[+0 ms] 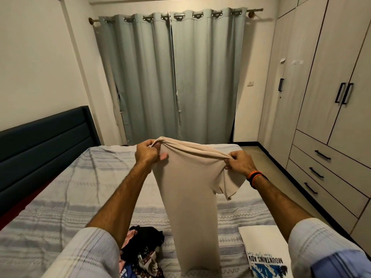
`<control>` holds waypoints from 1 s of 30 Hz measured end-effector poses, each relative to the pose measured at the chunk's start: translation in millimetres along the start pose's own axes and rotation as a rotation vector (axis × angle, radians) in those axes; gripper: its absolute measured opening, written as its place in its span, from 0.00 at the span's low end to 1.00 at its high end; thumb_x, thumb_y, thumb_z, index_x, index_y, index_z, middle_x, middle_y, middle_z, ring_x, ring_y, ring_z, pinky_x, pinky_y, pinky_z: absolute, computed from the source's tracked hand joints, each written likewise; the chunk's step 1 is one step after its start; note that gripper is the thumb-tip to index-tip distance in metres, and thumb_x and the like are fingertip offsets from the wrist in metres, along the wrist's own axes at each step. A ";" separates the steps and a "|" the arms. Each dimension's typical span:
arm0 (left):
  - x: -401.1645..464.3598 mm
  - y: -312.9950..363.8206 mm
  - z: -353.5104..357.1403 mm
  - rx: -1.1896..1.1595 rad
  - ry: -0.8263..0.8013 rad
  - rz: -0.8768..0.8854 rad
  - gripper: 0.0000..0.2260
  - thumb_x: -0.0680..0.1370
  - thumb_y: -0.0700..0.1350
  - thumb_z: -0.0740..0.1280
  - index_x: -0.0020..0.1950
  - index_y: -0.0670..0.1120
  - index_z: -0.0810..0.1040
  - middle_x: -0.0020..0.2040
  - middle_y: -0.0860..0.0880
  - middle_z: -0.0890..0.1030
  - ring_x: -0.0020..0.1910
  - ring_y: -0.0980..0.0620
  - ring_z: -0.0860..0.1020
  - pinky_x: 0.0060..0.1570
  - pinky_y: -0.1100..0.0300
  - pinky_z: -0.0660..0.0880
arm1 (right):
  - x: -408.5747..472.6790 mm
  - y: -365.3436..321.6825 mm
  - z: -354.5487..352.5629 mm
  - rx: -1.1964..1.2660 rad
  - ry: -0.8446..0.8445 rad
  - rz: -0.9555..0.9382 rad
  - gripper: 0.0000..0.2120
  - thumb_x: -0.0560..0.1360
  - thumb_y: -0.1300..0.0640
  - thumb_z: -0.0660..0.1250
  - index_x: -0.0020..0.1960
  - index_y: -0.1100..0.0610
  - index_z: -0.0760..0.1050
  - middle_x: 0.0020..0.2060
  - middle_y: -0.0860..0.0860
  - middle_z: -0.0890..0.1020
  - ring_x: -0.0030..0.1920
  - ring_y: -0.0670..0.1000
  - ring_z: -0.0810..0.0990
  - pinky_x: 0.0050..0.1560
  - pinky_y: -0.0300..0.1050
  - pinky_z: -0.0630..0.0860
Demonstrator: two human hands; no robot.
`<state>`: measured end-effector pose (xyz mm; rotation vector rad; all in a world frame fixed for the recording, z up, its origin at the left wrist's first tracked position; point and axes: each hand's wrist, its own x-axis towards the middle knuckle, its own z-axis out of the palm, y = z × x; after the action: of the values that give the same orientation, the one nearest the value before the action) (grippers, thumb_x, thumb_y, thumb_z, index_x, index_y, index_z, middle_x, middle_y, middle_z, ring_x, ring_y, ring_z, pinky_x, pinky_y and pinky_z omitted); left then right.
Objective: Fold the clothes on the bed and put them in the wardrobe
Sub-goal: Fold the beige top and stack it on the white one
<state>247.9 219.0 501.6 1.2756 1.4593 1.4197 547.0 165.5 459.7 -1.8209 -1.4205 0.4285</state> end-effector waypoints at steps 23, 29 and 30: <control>1.4 7.1 23.0 0.152 0.213 0.421 0.10 0.79 0.52 0.68 0.51 0.46 0.82 0.42 0.51 0.80 0.43 0.49 0.79 0.47 0.55 0.78 | 18.9 12.1 -20.3 0.214 0.048 -0.139 0.08 0.74 0.61 0.69 0.36 0.56 0.82 0.32 0.55 0.84 0.34 0.53 0.83 0.37 0.42 0.82; 59.2 -18.8 45.5 0.286 0.157 0.254 0.12 0.78 0.54 0.68 0.49 0.46 0.83 0.43 0.48 0.81 0.47 0.43 0.79 0.52 0.49 0.79 | 71.0 27.5 9.6 0.116 -0.078 0.004 0.06 0.70 0.60 0.69 0.35 0.55 0.83 0.31 0.53 0.85 0.38 0.55 0.85 0.46 0.52 0.83; 67.8 -25.5 50.3 0.314 0.139 0.216 0.12 0.78 0.54 0.69 0.48 0.46 0.83 0.44 0.47 0.82 0.48 0.42 0.80 0.53 0.48 0.79 | 78.7 30.8 15.9 0.071 -0.114 0.023 0.05 0.69 0.60 0.69 0.36 0.56 0.83 0.31 0.53 0.85 0.41 0.55 0.84 0.47 0.51 0.82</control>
<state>274.9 300.0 479.2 1.5947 1.7324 1.4827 582.1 241.9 441.6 -1.7810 -1.4435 0.5955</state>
